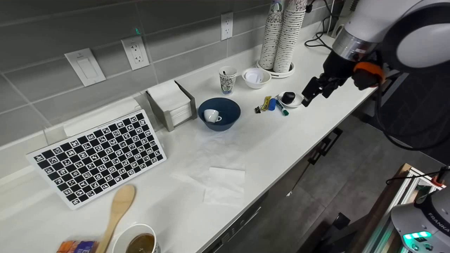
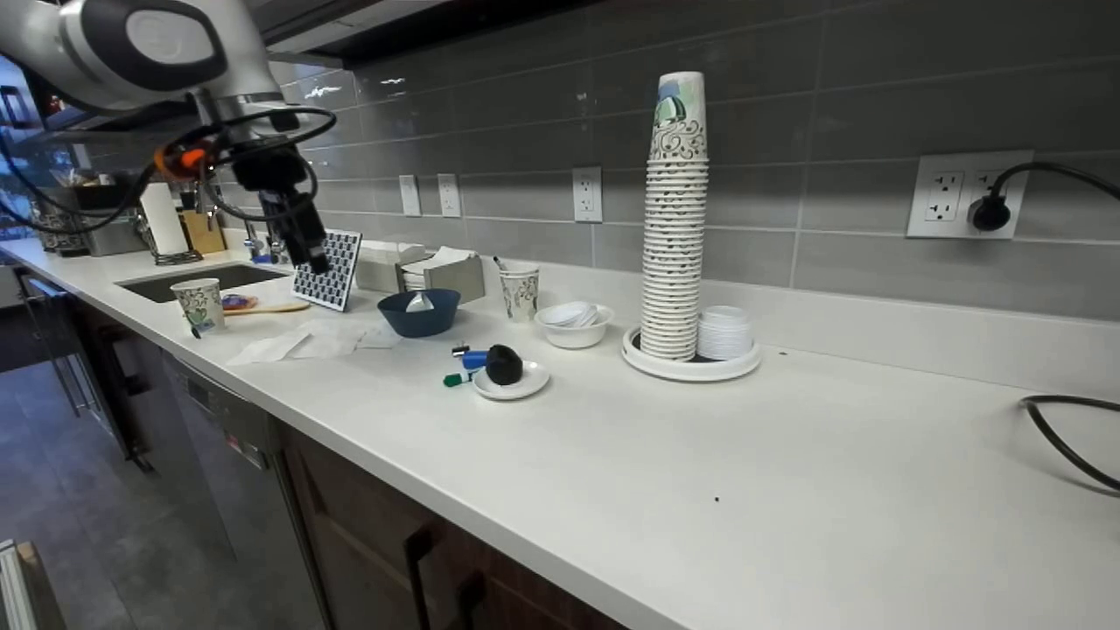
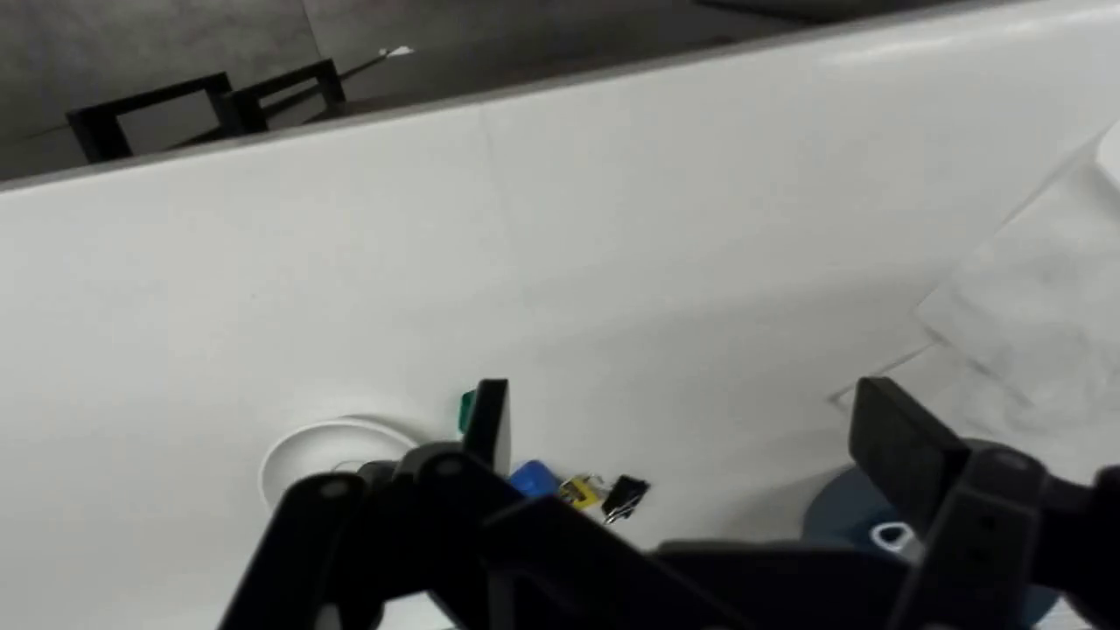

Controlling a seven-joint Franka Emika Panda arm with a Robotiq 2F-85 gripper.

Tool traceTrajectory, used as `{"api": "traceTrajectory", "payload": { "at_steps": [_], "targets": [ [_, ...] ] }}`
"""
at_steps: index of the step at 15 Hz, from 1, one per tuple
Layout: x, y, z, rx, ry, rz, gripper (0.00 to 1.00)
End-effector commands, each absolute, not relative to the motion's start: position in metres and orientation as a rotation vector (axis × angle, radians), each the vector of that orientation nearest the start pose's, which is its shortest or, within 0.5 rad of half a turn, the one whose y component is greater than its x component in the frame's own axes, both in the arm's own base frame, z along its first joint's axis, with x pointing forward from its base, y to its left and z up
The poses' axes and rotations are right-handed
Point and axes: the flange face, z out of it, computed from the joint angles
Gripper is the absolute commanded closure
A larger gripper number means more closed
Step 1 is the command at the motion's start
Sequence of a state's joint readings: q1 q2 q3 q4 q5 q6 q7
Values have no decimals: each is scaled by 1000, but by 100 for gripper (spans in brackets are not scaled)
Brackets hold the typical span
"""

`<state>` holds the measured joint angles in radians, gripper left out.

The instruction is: Put the black object in the cup

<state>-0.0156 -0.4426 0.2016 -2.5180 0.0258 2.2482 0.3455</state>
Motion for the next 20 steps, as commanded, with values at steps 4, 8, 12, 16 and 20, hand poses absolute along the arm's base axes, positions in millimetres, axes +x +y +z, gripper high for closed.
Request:
{"api": "traceTrajectory", "payload": {
  "at_steps": [4,8,12,16,20],
  "targets": [
    [477,44,424,-3163,554,-239,0],
    [496,38,419,-3153,605,-214,0],
    [525,-13,398,-3243,460,-168,0],
    [557,-59,353,-3249,393,-46,0],
    [584,-68,307,-3230,416,60,0]
  ]
}}
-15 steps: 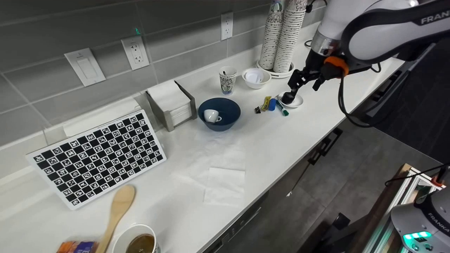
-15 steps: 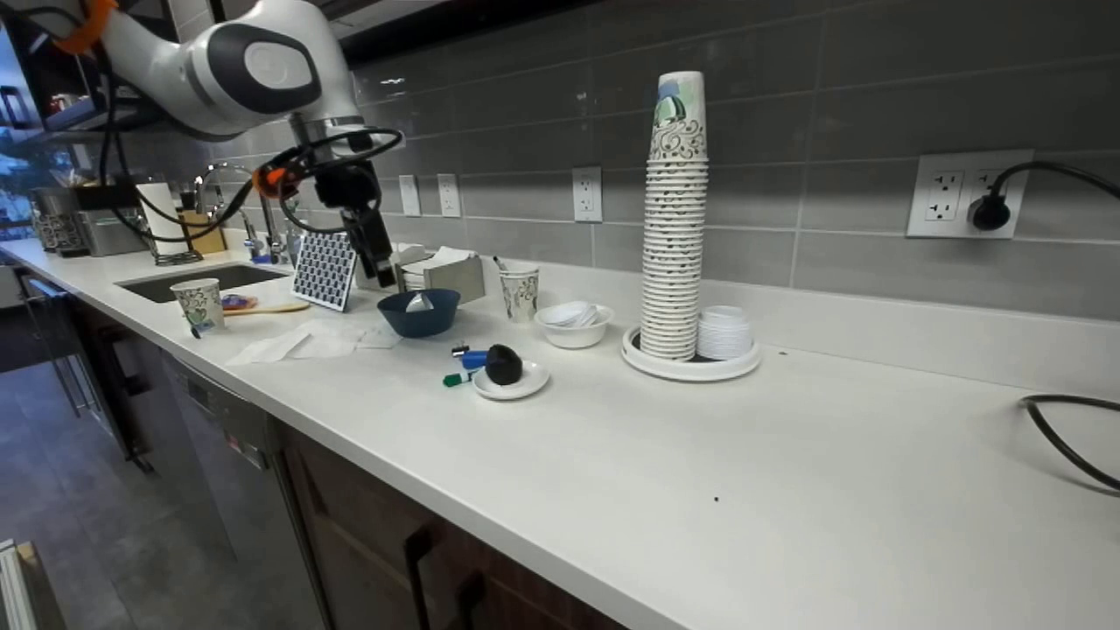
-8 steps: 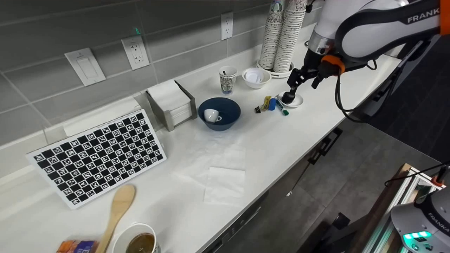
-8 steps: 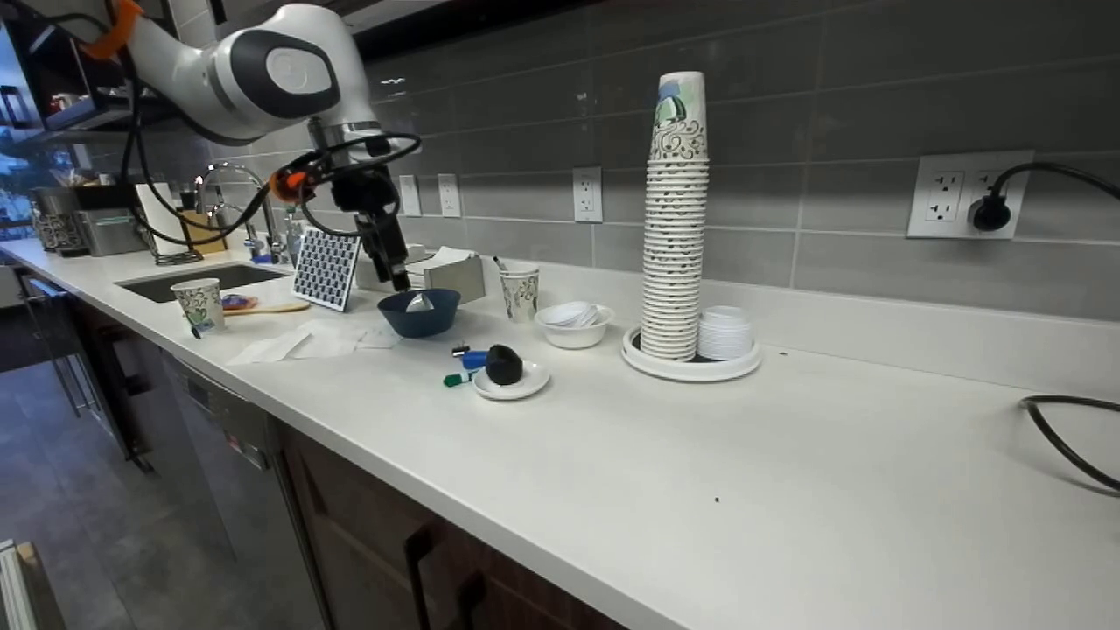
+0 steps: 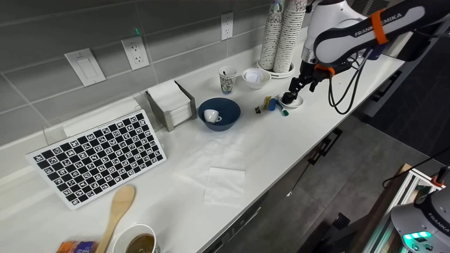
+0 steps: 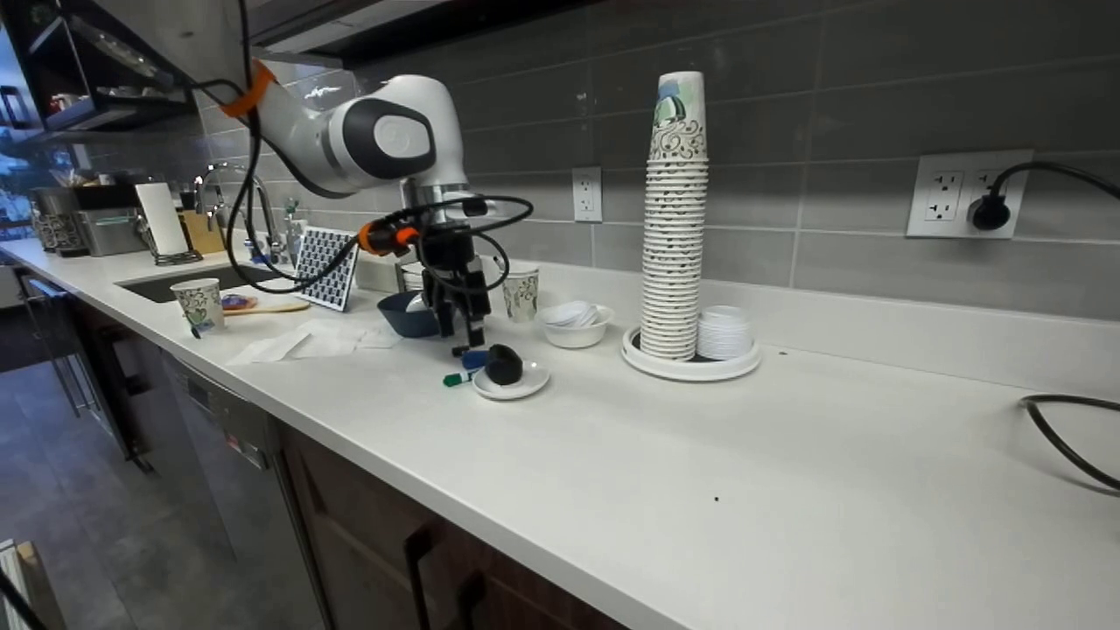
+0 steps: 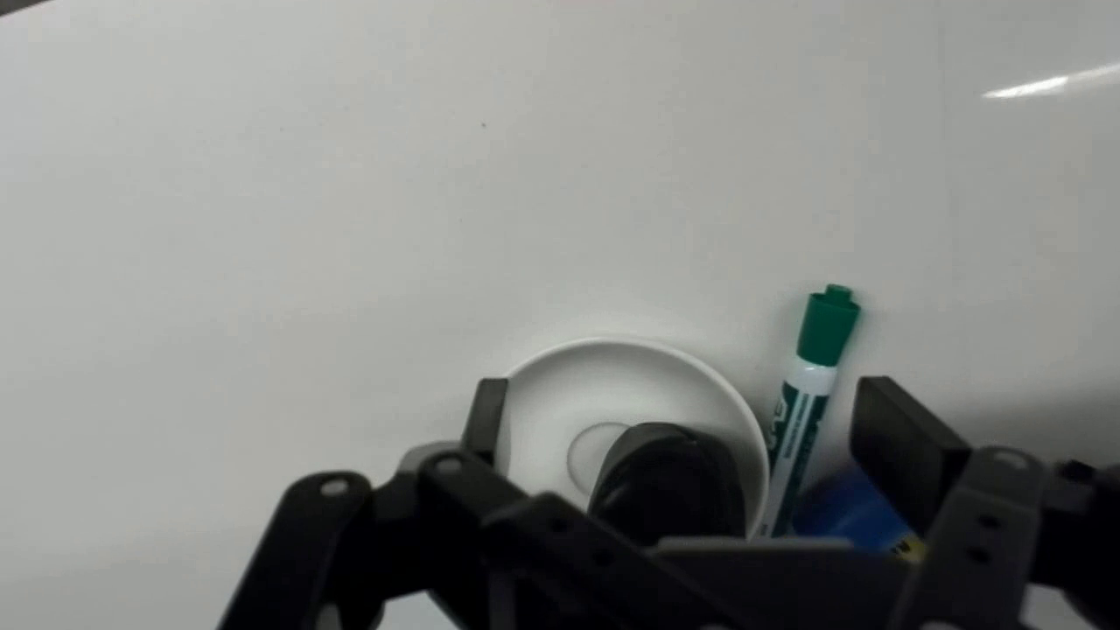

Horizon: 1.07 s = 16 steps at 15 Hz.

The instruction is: Put the black object in the cup

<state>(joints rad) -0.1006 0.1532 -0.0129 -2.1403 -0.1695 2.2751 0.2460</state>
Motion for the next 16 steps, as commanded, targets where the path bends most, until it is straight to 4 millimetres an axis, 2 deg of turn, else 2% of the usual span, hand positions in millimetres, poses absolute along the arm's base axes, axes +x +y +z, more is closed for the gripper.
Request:
{"api": "traceTrajectory", "payload": {
  "at_steps": [1,5,9,10,11,14,16],
  "targets": [
    [592,-69,301,-3216,470,56,0],
    [614,-70,297,-3148,553,30,0],
    [626,-85,298,-3163,587,18,13],
    [626,-90,298,-3173,589,27,19],
    [625,-93,297,-3182,591,43,36],
    [623,-94,288,-3190,591,88,58],
    [621,-86,283,-3185,572,113,72]
  ]
}}
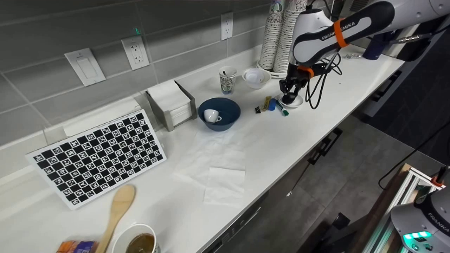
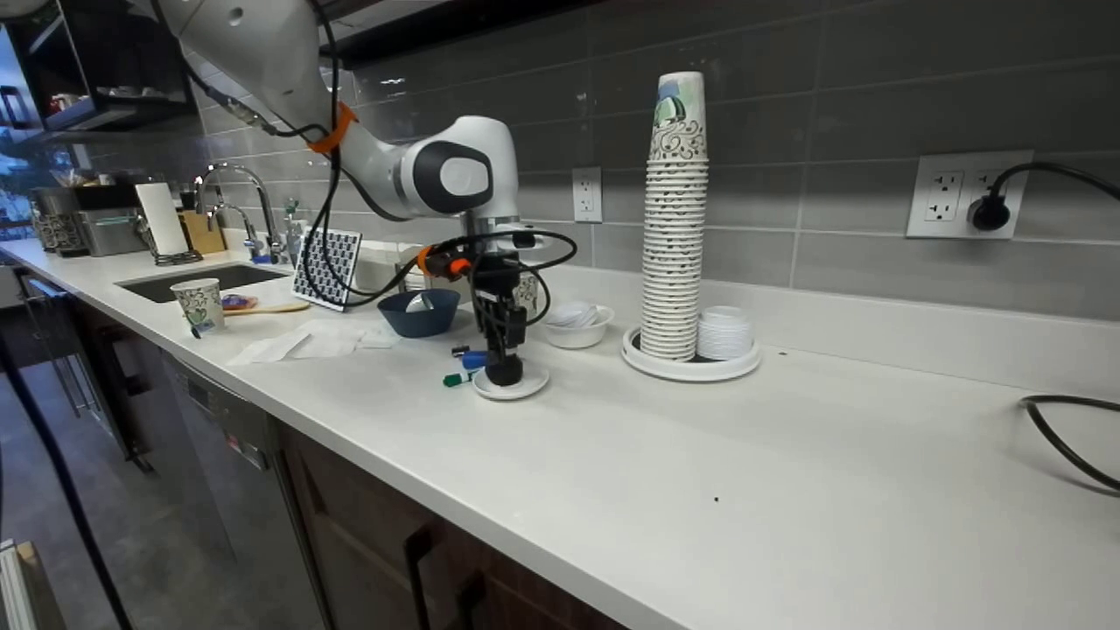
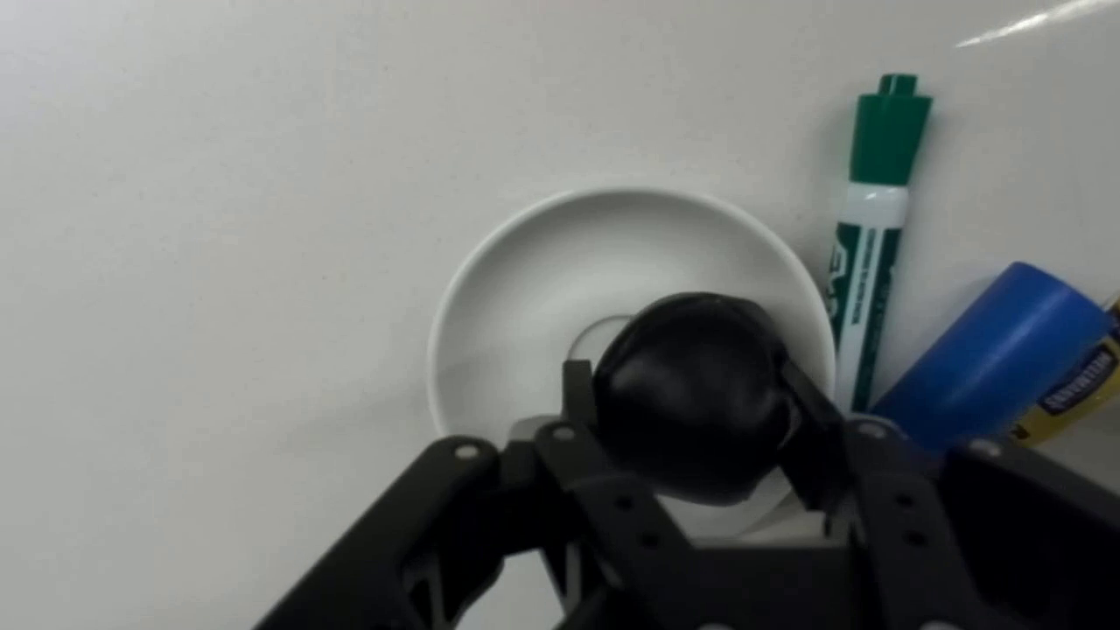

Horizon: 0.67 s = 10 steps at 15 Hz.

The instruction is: Put the black object in the cup

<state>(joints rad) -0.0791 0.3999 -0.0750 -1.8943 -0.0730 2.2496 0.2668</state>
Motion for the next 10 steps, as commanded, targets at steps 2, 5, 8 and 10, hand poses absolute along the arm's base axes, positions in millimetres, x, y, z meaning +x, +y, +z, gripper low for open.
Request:
{"api": "traceTrajectory", "payload": {
  "at_steps": [2,5,8,10],
  "targets": [
    [619,-77,291,-3178,558,107,85],
    [605,-63,344,-3177,540,-30,94],
    [597,-49,398,-3109,551,-240,95],
    [600,-29,420,-2996,603,-328,95]
  ]
}}
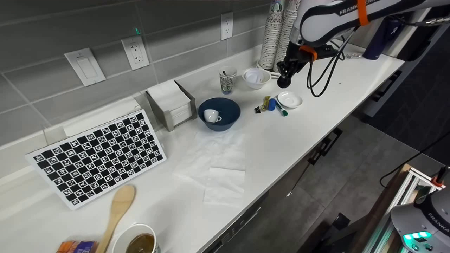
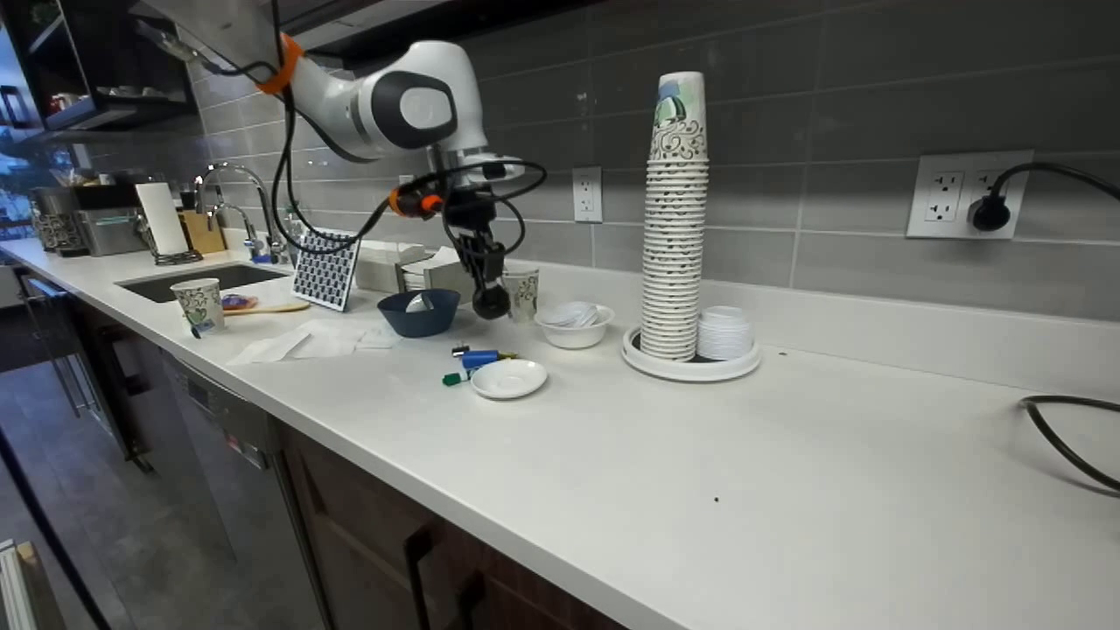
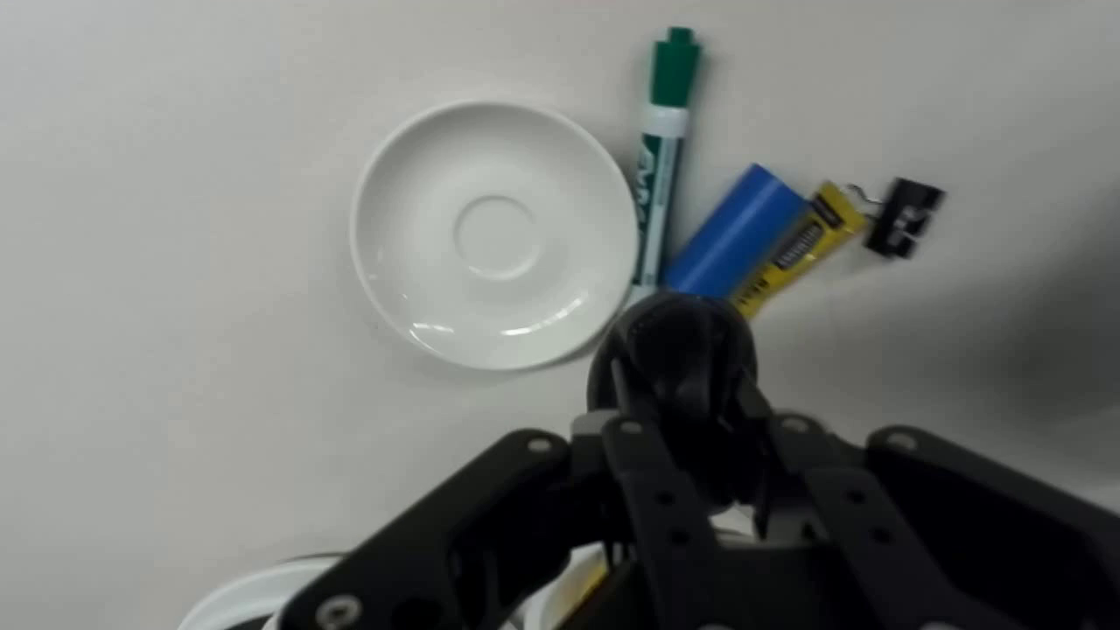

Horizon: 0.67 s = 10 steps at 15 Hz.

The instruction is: Put the black object in the cup

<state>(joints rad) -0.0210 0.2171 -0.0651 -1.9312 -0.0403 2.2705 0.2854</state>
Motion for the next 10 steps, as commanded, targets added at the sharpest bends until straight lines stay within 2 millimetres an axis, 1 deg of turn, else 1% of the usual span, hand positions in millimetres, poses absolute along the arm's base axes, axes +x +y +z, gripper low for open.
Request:
{"api": "traceTrajectory", "payload": {
  "at_steps": [1,3,4,6,8,10],
  "targets": [
    [603,-16,426,-2943,629,-363,94],
    [609,17,432,-2831,666,-417,94],
    [616,37,434,-2783,681,-478,94],
    [635,67,436,-2701,717,-616,94],
    [656,89,439,-2629,753,-764,94],
    [675,101,445,-2582,776,-893,94]
  ]
}}
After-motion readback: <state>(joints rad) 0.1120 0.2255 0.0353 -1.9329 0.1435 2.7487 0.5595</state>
